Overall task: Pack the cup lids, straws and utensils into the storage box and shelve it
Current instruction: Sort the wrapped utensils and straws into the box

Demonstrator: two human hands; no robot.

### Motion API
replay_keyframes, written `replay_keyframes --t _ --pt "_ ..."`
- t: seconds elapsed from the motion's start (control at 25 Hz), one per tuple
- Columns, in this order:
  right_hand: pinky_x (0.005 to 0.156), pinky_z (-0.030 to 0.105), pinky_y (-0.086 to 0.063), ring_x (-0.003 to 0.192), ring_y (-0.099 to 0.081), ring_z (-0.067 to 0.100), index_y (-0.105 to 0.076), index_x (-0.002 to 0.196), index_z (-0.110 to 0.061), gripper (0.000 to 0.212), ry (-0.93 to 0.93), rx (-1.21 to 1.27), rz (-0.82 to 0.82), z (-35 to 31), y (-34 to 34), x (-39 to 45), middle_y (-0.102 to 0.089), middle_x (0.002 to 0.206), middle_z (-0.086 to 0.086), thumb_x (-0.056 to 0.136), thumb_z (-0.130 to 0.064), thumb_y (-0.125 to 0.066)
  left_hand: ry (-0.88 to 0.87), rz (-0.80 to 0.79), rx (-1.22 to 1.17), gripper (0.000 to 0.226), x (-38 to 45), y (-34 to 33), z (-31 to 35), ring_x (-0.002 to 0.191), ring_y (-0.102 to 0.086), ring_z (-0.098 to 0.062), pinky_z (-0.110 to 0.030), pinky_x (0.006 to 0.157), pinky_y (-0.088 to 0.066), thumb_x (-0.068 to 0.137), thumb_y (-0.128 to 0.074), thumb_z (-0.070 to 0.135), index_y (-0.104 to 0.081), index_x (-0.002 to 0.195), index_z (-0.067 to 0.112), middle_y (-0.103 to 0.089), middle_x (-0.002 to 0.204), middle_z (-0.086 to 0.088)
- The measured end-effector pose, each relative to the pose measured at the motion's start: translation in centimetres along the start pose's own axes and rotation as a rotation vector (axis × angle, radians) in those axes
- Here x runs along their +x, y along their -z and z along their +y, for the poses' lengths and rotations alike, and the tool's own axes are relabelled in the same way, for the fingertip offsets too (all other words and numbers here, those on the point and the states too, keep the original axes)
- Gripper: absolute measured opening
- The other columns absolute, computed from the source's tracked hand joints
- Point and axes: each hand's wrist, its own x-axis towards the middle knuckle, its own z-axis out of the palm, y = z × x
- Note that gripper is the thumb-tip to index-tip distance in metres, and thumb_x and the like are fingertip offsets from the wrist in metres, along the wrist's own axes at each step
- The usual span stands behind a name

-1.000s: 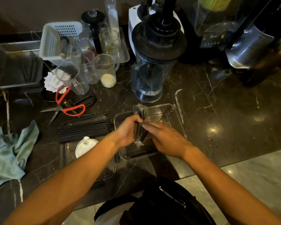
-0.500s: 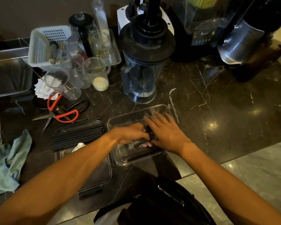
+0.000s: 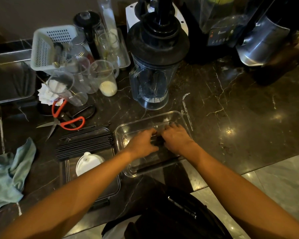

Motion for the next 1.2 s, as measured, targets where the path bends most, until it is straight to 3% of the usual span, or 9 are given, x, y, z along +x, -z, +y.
replay_keyframes --t 0.12,0.24,0.32,0.4,0.56,0.68,0.84,1.08,1.2 --pt "0.11 0.044 -0.043 0.134 -0.048 0.03 -0.048 0.145 -0.011 0.058 -0.044 -0.011 0.071 0.4 0.0 0.0 -0.053 0.144 0.013 0.093 -0.03 -0.068 0.015 0.123 0.154 0.066 -1.2 -0.2 -0.9 0.125 -0.055 -0.027 -0.044 0.107 -0.047 0.085 -0.076 0.024 -0.047 0.143 0.018 -0.056 0.134 -0.009" --pt "0.103 0.042 -0.051 0.129 -0.051 0.03 -0.044 0.147 -0.009 0.071 -0.061 -0.041 0.188 0.3 -0.2 -1.5 -0.051 0.14 0.014 0.088 -0.033 -0.076 0.084 0.143 0.241 0.065 -1.9 -0.7 -1.6 0.129 -0.051 -0.033 -0.041 0.109 -0.046 0.09 -0.072 0.02 -0.041 0.147 0.014 -0.047 0.138 -0.015" --pt "0.091 0.039 -0.056 0.116 -0.06 0.028 -0.053 0.136 -0.009 0.057 -0.082 -0.048 0.278 0.1 -0.4 -2.7 -0.058 0.129 0.013 0.088 -0.028 -0.076 0.105 0.158 0.289 0.061 -2.0 -1.0 -1.7 0.126 -0.053 -0.036 -0.041 0.106 -0.049 0.093 -0.068 0.021 -0.04 0.147 0.012 -0.045 0.138 -0.017" --pt "0.081 0.038 -0.056 0.107 -0.068 0.029 -0.061 0.124 -0.011 0.033 -0.071 0.024 0.23 0.2 -0.6 -3.4 -0.065 0.121 0.011 0.095 -0.025 -0.067 0.125 0.149 0.254 0.057 -1.8 -1.1 -1.7 0.122 -0.056 -0.038 -0.042 0.102 -0.053 0.095 -0.066 0.02 -0.041 0.145 0.011 -0.042 0.138 -0.019" --pt "0.081 0.033 -0.046 0.106 -0.068 0.03 -0.069 0.107 -0.01 0.022 -0.02 0.3 -0.126 0.3 -0.8 -3.2 -0.07 0.113 0.012 0.101 -0.029 -0.059 0.119 0.187 0.095 0.05 -1.4 -1.6 -1.2 0.114 -0.06 -0.034 -0.032 0.094 -0.052 0.093 -0.069 0.017 -0.045 0.137 0.01 -0.041 0.135 -0.016" --pt "0.089 0.037 -0.048 0.116 -0.064 0.032 -0.066 0.117 -0.01 0.028 -0.07 0.325 -0.079 -0.1 -1.0 -2.9 -0.066 0.126 0.014 0.101 -0.031 -0.058 0.126 0.212 -0.017 0.053 -1.1 -1.5 -0.6 0.115 -0.058 -0.03 -0.024 0.091 -0.042 0.09 -0.073 0.014 -0.045 0.135 0.012 -0.04 0.134 -0.013" --pt "0.1 0.043 -0.049 0.123 -0.062 0.033 -0.062 0.127 -0.009 0.035 -0.135 0.32 -0.001 -0.2 -0.8 -2.9 -0.062 0.134 0.013 0.102 -0.032 -0.056 0.049 0.244 0.193 0.064 -1.6 -1.4 -1.1 0.124 -0.056 -0.029 -0.037 0.106 -0.048 0.093 -0.07 0.023 -0.039 0.148 0.013 -0.045 0.139 -0.012" --pt "0.096 0.043 -0.054 0.115 -0.068 0.035 -0.068 0.121 -0.008 0.033 -0.17 0.294 -0.034 -0.2 -1.1 -3.1 -0.068 0.126 0.015 0.103 -0.03 -0.051 0.186 0.255 0.186 0.054 -1.8 -1.8 -1.2 0.109 -0.065 -0.033 -0.041 0.089 -0.059 0.099 -0.061 0.029 -0.041 0.14 0.0 -0.05 0.134 -0.023" --pt "0.095 0.043 -0.054 0.114 -0.068 0.035 -0.067 0.121 -0.008 0.031 -0.172 0.306 -0.021 -0.3 -1.1 -3.2 -0.068 0.126 0.016 0.103 -0.028 -0.051 0.215 0.235 0.046 0.05 -1.5 -1.7 -1.7 0.097 -0.07 -0.028 -0.037 0.08 -0.061 0.1 -0.06 0.026 -0.042 0.137 -0.002 -0.066 0.115 -0.017"
